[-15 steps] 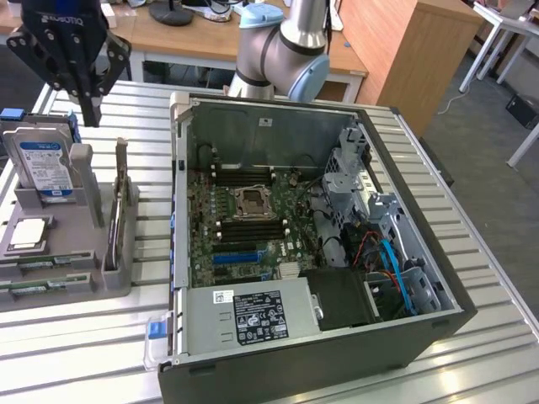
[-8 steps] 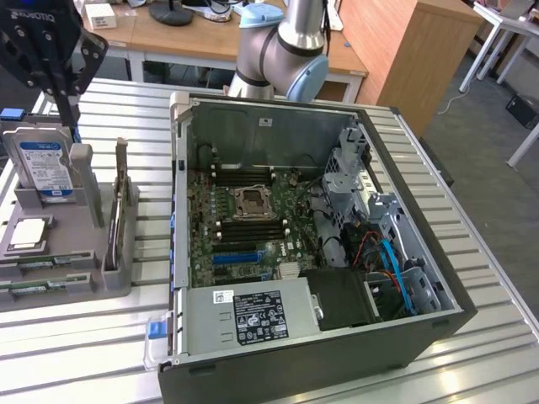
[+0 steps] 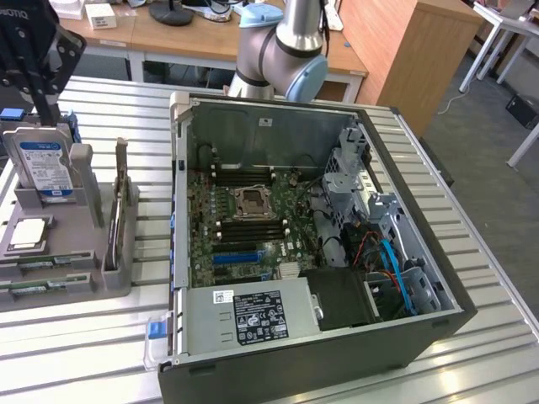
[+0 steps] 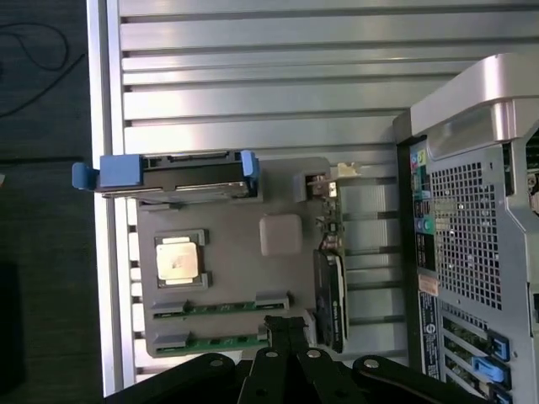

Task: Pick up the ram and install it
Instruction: 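Reach for the ram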

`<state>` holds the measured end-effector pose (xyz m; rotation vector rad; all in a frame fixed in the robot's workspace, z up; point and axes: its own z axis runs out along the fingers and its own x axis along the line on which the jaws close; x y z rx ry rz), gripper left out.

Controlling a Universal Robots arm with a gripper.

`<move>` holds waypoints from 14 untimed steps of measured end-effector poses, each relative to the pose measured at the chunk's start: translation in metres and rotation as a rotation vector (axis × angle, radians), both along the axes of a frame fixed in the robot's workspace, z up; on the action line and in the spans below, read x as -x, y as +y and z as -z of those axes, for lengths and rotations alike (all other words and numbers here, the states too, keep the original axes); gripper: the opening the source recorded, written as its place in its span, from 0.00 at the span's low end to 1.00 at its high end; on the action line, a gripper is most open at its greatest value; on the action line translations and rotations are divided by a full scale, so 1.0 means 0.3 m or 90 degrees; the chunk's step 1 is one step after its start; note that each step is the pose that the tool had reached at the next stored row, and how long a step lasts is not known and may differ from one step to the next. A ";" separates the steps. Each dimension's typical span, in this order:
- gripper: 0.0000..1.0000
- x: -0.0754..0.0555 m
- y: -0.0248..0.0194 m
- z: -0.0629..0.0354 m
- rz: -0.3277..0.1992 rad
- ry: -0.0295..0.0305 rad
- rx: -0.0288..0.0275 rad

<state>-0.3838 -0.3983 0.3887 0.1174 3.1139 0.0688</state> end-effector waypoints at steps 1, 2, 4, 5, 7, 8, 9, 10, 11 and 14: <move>0.10 0.009 0.000 0.000 0.000 0.0000 0.0000; 0.10 0.018 0.000 0.001 0.000 0.0001 0.0000; 0.10 0.037 0.000 0.001 0.000 0.0002 0.0000; 0.10 0.046 0.000 0.002 0.000 0.0003 0.0000; 0.10 0.063 0.000 0.002 0.000 0.0005 0.0000; 0.10 0.071 0.000 0.003 0.000 0.0006 0.0000; 0.10 0.079 0.000 0.003 0.000 0.0007 0.0000; 0.10 0.088 0.000 0.003 0.000 0.0009 0.0000; 0.10 0.096 0.000 0.004 0.000 0.0010 0.0000; 0.10 0.120 0.000 0.004 0.000 0.0014 0.0000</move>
